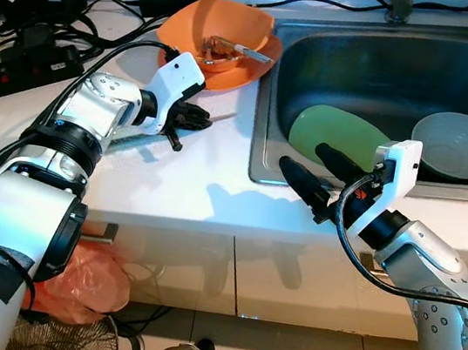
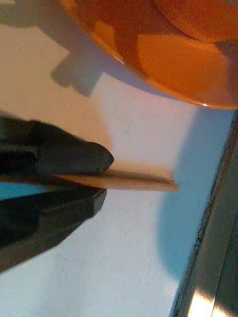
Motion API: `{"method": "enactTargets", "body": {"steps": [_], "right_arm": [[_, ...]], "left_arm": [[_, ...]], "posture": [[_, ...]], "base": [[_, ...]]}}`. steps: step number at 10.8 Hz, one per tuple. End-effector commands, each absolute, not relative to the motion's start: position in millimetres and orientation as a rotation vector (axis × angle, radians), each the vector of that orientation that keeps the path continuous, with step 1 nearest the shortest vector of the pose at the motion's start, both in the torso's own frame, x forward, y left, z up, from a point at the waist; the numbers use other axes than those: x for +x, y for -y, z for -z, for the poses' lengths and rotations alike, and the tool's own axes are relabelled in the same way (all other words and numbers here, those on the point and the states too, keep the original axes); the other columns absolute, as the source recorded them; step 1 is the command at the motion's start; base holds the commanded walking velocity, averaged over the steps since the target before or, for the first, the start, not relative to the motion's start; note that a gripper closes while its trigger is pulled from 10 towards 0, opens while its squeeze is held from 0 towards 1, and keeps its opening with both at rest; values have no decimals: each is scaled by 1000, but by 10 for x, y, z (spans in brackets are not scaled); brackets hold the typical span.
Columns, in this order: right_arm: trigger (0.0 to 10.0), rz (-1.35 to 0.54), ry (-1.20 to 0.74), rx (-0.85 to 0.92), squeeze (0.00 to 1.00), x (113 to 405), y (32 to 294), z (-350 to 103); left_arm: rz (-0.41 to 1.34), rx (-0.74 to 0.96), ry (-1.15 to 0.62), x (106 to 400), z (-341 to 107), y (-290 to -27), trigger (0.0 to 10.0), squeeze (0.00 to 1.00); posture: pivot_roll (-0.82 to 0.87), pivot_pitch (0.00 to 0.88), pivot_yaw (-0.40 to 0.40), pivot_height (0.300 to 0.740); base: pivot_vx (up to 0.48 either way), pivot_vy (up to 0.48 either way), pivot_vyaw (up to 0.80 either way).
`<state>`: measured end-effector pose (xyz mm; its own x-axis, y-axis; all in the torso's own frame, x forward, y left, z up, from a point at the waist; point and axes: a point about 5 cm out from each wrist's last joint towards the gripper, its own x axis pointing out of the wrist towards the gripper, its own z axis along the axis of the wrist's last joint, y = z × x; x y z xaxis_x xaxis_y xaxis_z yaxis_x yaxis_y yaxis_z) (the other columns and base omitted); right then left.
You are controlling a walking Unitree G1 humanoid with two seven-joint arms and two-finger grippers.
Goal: Kitchen organization
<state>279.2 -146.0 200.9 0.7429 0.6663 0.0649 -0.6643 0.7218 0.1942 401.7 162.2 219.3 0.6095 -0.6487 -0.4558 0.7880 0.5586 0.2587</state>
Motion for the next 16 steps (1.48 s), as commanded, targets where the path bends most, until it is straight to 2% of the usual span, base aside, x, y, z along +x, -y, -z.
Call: {"method": "enactTargets", "body": {"steps": [1, 9, 11, 13, 16], "right_arm": [[10000, -740, 12, 213, 1000, 2786, 1448, -2061], [10000, -714, 23, 214, 1000, 2864, 1479, -2086], [10000, -694, 37, 219, 1000, 2888, 1503, -2109], [10000, -684, 40, 221, 1000, 2900, 1519, -2107], [10000, -646, 89, 256, 1000, 2960, 1547, -2187]], "left_arm": [[879, 461, -493, 3929, -1825, -1666, 0, 0], [983, 245, -151, 3995, -2313, -1328, 0, 0], [947, 231, -44, 4024, -2577, -1343, 0, 0], [977, 219, -15, 3999, -2642, -1321, 0, 0], [1028, 99, 134, 3961, -2855, -1111, 0, 0]], "posture": [[7, 179, 157, 740], [15, 169, 133, 740], [13, 165, 134, 740], [10, 158, 134, 740], [11, 148, 133, 740]], "base": [[0, 0, 0], [0, 0, 0], [0, 0, 0], [0, 0, 0], [0, 0, 0]]}}
